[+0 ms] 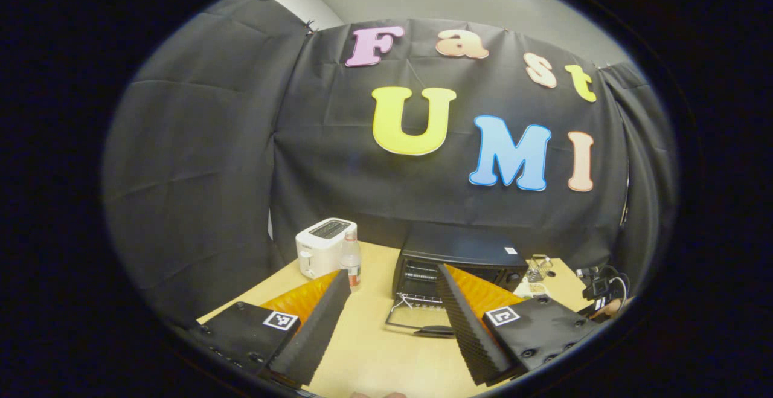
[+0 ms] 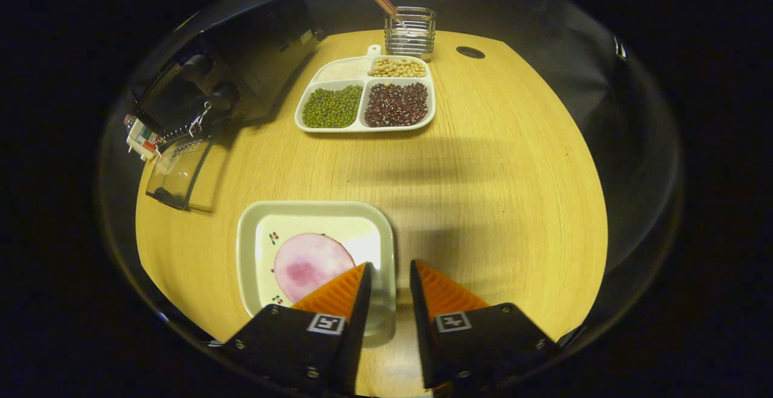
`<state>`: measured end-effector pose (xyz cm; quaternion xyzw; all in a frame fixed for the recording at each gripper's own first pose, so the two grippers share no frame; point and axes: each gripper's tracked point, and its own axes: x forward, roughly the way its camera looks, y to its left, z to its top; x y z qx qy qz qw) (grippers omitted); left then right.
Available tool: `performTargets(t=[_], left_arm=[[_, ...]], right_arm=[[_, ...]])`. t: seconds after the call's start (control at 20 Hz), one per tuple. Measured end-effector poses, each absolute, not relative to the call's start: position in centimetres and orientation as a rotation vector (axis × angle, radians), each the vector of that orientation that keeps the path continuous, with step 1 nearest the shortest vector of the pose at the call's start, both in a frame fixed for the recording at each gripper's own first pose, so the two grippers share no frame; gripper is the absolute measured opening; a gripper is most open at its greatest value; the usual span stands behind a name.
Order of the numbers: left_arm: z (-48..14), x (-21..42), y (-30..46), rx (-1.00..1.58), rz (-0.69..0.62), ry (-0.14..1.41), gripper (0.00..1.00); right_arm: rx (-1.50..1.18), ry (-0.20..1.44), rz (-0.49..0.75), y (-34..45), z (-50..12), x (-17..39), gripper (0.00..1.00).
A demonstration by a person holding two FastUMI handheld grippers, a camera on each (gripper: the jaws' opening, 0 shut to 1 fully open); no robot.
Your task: Open the electric oven with the left hand, put the food in, and close the electric oven.
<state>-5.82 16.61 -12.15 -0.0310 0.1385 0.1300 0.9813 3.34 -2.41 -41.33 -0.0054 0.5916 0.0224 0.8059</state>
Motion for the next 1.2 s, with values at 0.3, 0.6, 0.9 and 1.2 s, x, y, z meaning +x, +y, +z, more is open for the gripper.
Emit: performTargets(t=[0.3,0.6,0.9,1.2], left_arm=[[-13.1,-4.7,15.3,-0.078,0.226,0.291,1.0],[-12.5,-4.1,15.5,-0.072,0.214,0.28,1.0],[-12.6,-3.3,15.2,-0.086,0.195,0.284,1.0],[-12.4,-2.8,14.6,-0.089,0.175,0.286,1.0]], right_arm=[[0.065,1.286,0.078,-2.6,-41.5,3.1,0.01],[0.33,1.372,0.061,-1.5,-41.5,1.7,0.01],[0.523,1.383,0.068,-0.8,-41.0,0.9,0.01],[0.776,1.318,0.104,0.9,-39.9,0.9,0.01]])
